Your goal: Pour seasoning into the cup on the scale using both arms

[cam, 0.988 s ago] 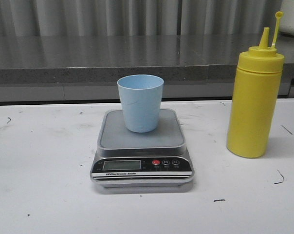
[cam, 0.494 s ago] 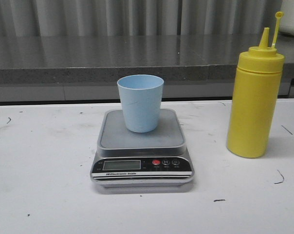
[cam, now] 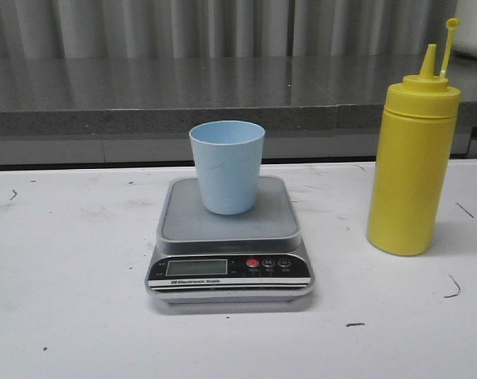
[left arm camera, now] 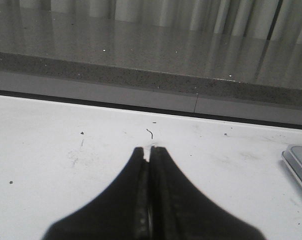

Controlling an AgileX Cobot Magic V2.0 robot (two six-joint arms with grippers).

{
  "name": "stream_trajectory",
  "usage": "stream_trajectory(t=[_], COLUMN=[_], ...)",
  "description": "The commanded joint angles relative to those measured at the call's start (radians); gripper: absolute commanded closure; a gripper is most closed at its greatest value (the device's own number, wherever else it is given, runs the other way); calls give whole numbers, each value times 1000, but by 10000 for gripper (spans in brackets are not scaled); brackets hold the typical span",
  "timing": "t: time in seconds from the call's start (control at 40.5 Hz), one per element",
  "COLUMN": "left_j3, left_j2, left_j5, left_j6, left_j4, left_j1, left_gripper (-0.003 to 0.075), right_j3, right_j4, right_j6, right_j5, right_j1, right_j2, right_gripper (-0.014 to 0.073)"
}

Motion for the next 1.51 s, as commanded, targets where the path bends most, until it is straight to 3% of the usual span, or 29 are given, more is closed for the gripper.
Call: stream_trajectory(t=[0.0,0.938,1.111,1.259,1.481], left_j3=[25,25,25,25,25], left_j2=[-15,-15,-15,-15,-15], left_j5=[-92,-92,-92,-92,-92], left_j6=[-12,-12,-12,-12,-12], left_j4=[-3,-3,-3,-3,-3], left_j1=[0,0,0,0,0], left_gripper=[740,740,740,740,740], right_j3=[-34,-34,3,43,105], right_j4=[-23,-23,-47,-217,-449], right_j6=[-11,-11,-10,39,350], right_j5=[-61,-61,-119,-104,22], right_j1=[2,2,-6,-94,-346], right_j2=[6,6,6,-3,-64], right_gripper=[661,661,661,661,661])
